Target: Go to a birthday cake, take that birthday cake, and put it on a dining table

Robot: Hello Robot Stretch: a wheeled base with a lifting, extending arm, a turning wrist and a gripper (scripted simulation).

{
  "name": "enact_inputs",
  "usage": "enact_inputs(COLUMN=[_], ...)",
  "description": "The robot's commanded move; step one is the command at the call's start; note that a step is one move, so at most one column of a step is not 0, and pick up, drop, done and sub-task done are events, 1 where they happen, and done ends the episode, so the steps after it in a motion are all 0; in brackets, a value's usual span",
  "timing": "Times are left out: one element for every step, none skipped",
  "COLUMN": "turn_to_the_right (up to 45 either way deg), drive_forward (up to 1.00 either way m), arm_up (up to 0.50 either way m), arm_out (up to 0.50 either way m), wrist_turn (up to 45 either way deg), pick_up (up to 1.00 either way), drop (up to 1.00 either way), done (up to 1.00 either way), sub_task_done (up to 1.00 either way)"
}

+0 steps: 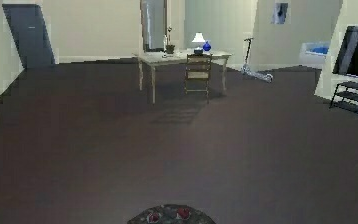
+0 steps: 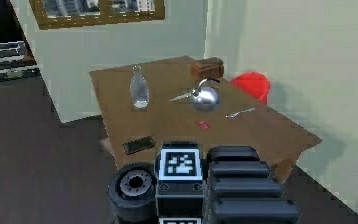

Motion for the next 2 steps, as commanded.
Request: enact_inputs(turn_to_the_right=[0.0,45.0], drive_forward=[0.30,0.00], arm_up=[0.00,0.00], arm_out=[0.00,0.00], wrist_turn=[0.0,0.0], pick_up=[0.00,0.00], drop=[0.00,0.00], done=[0.00,0.00], sub_task_done=[0.00,0.00])
